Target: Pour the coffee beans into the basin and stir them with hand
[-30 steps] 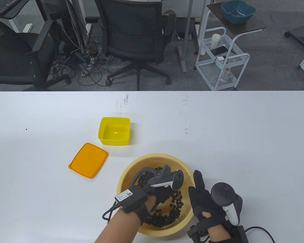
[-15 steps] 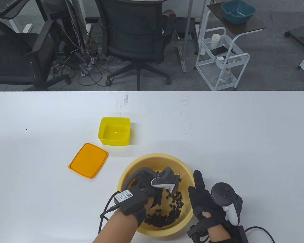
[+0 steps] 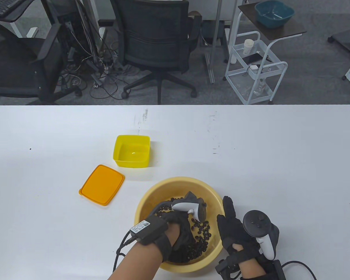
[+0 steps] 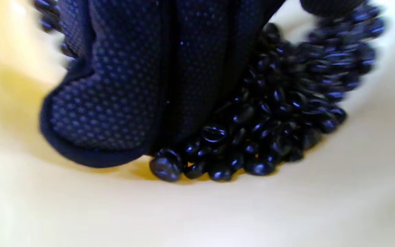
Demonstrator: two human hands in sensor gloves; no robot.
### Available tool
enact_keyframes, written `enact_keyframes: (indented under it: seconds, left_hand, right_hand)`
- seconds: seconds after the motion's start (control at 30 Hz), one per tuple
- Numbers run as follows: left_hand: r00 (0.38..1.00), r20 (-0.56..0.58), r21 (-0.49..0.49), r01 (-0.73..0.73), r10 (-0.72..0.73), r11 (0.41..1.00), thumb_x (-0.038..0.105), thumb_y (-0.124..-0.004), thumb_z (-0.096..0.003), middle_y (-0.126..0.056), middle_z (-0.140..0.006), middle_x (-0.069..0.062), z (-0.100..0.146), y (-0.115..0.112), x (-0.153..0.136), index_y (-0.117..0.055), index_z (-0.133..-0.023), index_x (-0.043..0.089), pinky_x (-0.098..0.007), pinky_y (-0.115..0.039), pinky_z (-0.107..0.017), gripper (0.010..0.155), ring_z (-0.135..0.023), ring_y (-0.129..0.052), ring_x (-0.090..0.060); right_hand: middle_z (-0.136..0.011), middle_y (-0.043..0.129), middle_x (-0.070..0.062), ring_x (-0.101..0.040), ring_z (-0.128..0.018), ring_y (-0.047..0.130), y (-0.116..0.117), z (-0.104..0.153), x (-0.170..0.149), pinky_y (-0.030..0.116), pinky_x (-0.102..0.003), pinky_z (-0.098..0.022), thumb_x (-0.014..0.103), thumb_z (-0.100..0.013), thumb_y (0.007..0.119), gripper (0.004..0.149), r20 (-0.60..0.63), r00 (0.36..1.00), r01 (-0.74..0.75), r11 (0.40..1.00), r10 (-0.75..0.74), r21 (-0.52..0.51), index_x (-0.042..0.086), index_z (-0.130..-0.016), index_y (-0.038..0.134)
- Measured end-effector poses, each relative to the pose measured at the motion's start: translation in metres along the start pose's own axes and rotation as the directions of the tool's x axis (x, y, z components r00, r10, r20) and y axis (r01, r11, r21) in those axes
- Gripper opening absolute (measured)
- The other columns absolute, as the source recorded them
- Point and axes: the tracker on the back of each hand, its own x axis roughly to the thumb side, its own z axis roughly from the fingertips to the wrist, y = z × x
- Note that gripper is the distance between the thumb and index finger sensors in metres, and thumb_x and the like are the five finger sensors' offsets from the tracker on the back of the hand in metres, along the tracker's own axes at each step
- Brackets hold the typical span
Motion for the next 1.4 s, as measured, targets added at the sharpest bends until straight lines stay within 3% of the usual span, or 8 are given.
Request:
enact_keyframes:
  seconds: [0.2, 0.4, 0.57, 0.73, 0.87, 1.0, 1.2, 1.4]
  left_hand:
    - [0.918, 0.299, 0.016, -0.279, 0.261, 0.96, 0.06, -0.055, -0.0518, -0.106, -0.061, -0.013, -0.002, 0.006, 0.008, -0.085, -0.076, -0.002, -0.045, -0.078, -0.059, 0.073, -0.045, -0.113, -0.027]
    - [0.831, 0.434, 0.107, -0.432, 0.349, 0.896, 0.059, -0.05, -0.0558, -0.078, -0.092, -0.007, 0.002, 0.013, 0.006, -0.044, -0.102, 0.003, -0.042, -0.065, -0.072, 0.073, -0.076, -0.096, -0.019]
    - [0.932, 0.309, 0.41, -0.312, 0.191, 0.857, 0.059, -0.051, -0.0545, -0.065, -0.102, -0.006, 0.012, 0.02, 0.002, -0.035, -0.106, 0.011, -0.043, -0.054, -0.078, 0.072, -0.081, -0.085, -0.017]
    - [0.993, 0.012, 0.622, 0.088, -0.122, 0.778, 0.057, -0.056, -0.052, -0.064, -0.103, -0.011, 0.02, 0.021, 0.009, -0.049, -0.107, 0.022, -0.05, -0.049, -0.077, 0.066, -0.084, -0.079, -0.027]
    - [0.944, -0.23, 0.546, 0.328, -0.238, 0.771, 0.055, -0.058, -0.0513, -0.054, -0.106, -0.017, 0.018, 0.017, 0.008, -0.046, -0.107, 0.02, -0.052, -0.05, -0.077, 0.067, -0.094, -0.073, -0.036]
    - [0.843, -0.405, 0.339, 0.497, -0.353, 0.799, 0.056, -0.057, -0.051, -0.063, -0.102, -0.024, 0.019, 0.015, 0.002, -0.047, -0.106, 0.008, -0.054, -0.059, -0.073, 0.073, -0.086, -0.086, -0.039]
    - [0.861, -0.395, 0.154, 0.407, -0.321, 0.9, 0.057, -0.055, -0.051, -0.086, -0.082, -0.033, 0.02, 0.011, -0.002, -0.063, -0.093, -0.011, -0.054, -0.069, -0.066, 0.081, -0.061, -0.104, -0.038]
    - [0.931, -0.27, 0.059, 0.272, -0.247, 0.961, 0.057, -0.058, -0.05, -0.105, -0.058, -0.027, 0.013, 0.008, -0.004, -0.086, -0.074, -0.011, -0.049, -0.077, -0.059, 0.077, -0.039, -0.112, -0.038]
  right_hand:
    - [-0.096, 0.051, -0.027, -0.05, -0.072, 0.079, 0.0, 0.0, 0.0, 0.049, -0.064, -0.062, 0.041, -0.054, 0.05, 0.064, -0.001, 1.0, 0.002, 1.0, -0.002, 0.002, 0.024, -0.104, 0.014]
    - [-0.096, 0.051, -0.027, -0.05, -0.072, 0.079, 0.0, 0.0, 0.0, 0.049, -0.064, -0.062, 0.041, -0.054, 0.05, 0.064, -0.001, 1.0, 0.004, 1.0, -0.004, 0.002, 0.024, -0.104, 0.014]
    - [-0.096, 0.051, -0.027, -0.05, -0.072, 0.079, 0.0, 0.0, 0.0, 0.049, -0.064, -0.062, 0.042, -0.054, 0.05, 0.064, -0.001, 1.0, 0.004, 1.0, -0.004, 0.001, 0.024, -0.104, 0.014]
    - [-0.096, 0.051, -0.027, -0.05, -0.072, 0.079, 0.0, 0.0, 0.0, 0.049, -0.064, -0.062, 0.042, -0.054, 0.05, 0.064, -0.002, 1.0, 0.005, 1.0, -0.005, 0.002, 0.025, -0.104, 0.014]
    - [-0.096, 0.051, -0.027, -0.05, -0.072, 0.079, 0.0, 0.0, 0.0, 0.049, -0.064, -0.062, 0.042, -0.054, 0.05, 0.064, -0.003, 1.0, 0.004, 1.0, -0.004, 0.004, 0.025, -0.104, 0.014]
    - [-0.096, 0.051, -0.027, -0.05, -0.072, 0.078, -0.001, 0.0, 0.0, 0.049, -0.064, -0.062, 0.042, -0.054, 0.05, 0.064, -0.003, 1.0, 0.002, 1.0, -0.002, 0.002, 0.025, -0.104, 0.014]
    - [-0.096, 0.051, -0.027, -0.05, -0.072, 0.079, -0.001, 0.0, 0.0, 0.049, -0.064, -0.062, 0.042, -0.054, 0.05, 0.064, -0.005, 1.0, -0.001, 1.0, 0.001, 0.0, 0.025, -0.104, 0.014]
    - [-0.096, 0.051, -0.027, -0.05, -0.072, 0.079, 0.0, 0.0, 0.0, 0.049, -0.064, -0.062, 0.042, -0.054, 0.05, 0.064, -0.004, 1.0, -0.001, 1.0, 0.001, 0.0, 0.025, -0.104, 0.014]
